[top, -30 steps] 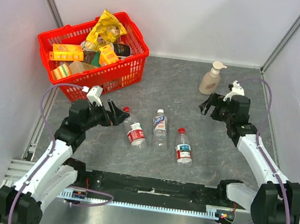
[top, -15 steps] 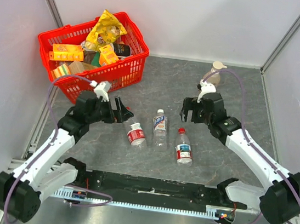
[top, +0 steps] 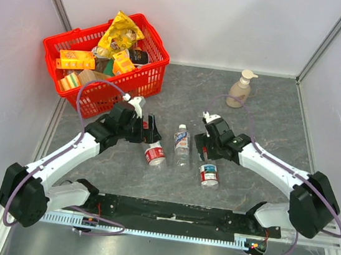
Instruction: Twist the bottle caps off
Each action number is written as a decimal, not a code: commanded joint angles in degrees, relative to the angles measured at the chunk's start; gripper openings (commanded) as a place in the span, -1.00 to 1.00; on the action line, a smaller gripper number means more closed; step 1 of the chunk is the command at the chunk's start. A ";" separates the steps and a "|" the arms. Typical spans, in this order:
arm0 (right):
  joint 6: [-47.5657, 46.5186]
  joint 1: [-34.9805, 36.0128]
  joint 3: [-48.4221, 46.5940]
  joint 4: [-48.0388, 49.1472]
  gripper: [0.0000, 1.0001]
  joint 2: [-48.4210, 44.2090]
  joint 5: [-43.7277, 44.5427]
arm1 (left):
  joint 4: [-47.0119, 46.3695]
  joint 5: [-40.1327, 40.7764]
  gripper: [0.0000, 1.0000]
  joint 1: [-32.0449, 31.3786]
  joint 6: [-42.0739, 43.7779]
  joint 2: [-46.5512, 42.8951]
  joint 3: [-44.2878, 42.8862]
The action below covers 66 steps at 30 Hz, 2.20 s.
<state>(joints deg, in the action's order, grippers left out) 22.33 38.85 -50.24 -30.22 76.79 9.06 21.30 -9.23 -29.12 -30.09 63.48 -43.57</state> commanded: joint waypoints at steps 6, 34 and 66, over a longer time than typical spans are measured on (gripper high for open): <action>2.46 0.70 4.71 -0.28 0.65 5.82 -6.07 | -2.49 -1.22 0.99 -0.32 1.26 -0.11 -3.71; 7.54 0.09 -13.14 17.36 -0.24 -5.41 -3.08 | -20.76 -24.33 0.99 -0.41 1.18 -5.66 -5.91; 24.44 0.00 0.84 44.90 -0.17 -16.94 -11.70 | -57.33 -36.56 0.32 -10.34 -8.59 16.94 -8.90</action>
<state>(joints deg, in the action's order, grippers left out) 47.18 38.68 -49.52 13.10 61.28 -1.74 -30.52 -44.23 -39.44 -35.90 80.20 -50.33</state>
